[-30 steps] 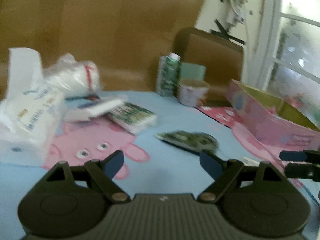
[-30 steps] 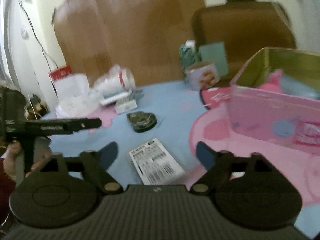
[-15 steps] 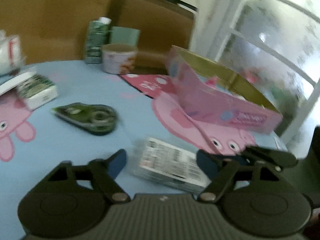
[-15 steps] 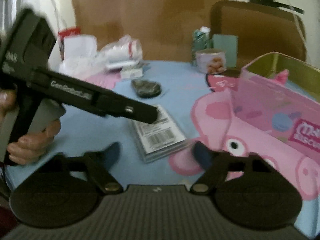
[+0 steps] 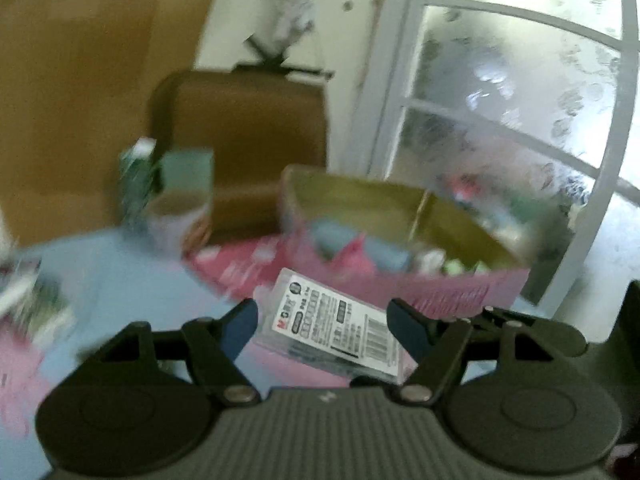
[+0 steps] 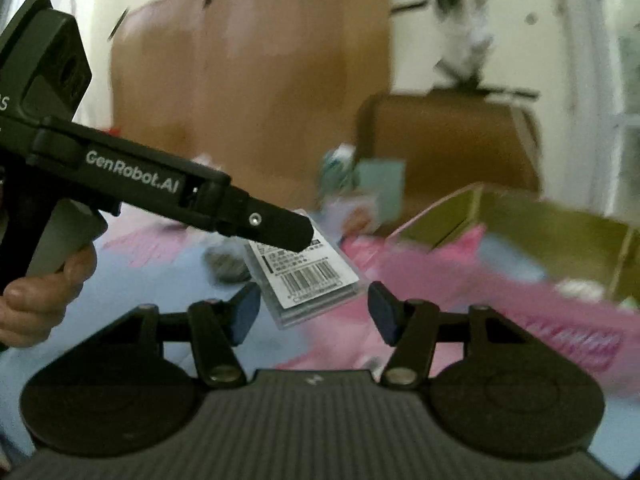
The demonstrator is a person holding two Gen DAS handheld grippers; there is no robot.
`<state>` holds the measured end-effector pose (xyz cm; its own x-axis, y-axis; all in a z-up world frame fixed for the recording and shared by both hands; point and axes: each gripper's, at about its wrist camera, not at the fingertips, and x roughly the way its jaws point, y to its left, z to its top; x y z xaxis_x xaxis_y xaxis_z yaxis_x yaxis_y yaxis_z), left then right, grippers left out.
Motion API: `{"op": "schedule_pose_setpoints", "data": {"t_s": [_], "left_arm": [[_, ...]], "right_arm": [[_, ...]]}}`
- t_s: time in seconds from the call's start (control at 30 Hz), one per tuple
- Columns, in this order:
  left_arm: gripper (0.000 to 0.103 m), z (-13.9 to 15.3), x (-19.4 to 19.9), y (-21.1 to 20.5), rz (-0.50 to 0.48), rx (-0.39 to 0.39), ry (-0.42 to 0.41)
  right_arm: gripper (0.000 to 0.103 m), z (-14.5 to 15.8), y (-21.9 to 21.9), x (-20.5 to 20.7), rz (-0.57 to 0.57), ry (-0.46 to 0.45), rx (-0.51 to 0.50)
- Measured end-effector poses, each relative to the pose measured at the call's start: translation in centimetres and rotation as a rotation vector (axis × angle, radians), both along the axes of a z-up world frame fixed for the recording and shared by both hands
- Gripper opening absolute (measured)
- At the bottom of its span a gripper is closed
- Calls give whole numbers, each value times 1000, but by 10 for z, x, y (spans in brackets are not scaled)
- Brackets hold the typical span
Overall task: Organize soft objects
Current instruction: 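Carry the barcode package into the gold tin and release it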
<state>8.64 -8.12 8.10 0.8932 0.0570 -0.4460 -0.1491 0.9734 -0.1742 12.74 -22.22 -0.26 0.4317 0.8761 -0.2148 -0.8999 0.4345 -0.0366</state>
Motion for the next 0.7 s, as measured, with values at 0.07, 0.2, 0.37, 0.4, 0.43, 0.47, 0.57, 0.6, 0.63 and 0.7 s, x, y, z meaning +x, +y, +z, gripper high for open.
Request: {"op": "schedule_pose_setpoints", "data": {"t_s": [0.07,0.2,0.37,0.4,0.43,0.47,0.57,0.6,0.63,0.7], "left_arm": [[72,11,22,-8,-32,35,-23],[73,18,69,-33,-95,93,-48],[75,13,127,-56,-143,129,-32],[75,11,136,-60,-145,134,-26],[77,9,146,-63,-152,132,-16],[81,5,157,-67,-152,131,2],[86,-3,173,-74,-87,176,30],[86,-6,172,-73,-75,172,36],[86,-7,169,-69,-74,156,39],[86,-9,159,-64,-75,149,34]], "right_arm": [[62,7,-7,9,-48,-32,24],[62,13,-20,39,-156,-29,52],[63,4,-32,83,-269,14,54],[59,3,-35,90,-287,19,66],[57,4,-34,98,-320,20,63],[56,5,-31,104,-355,10,54],[57,2,-21,128,-496,-58,19],[57,-1,-20,135,-524,-67,5],[57,-3,-21,141,-531,-50,6],[57,-6,-30,146,-517,-7,48]]}}
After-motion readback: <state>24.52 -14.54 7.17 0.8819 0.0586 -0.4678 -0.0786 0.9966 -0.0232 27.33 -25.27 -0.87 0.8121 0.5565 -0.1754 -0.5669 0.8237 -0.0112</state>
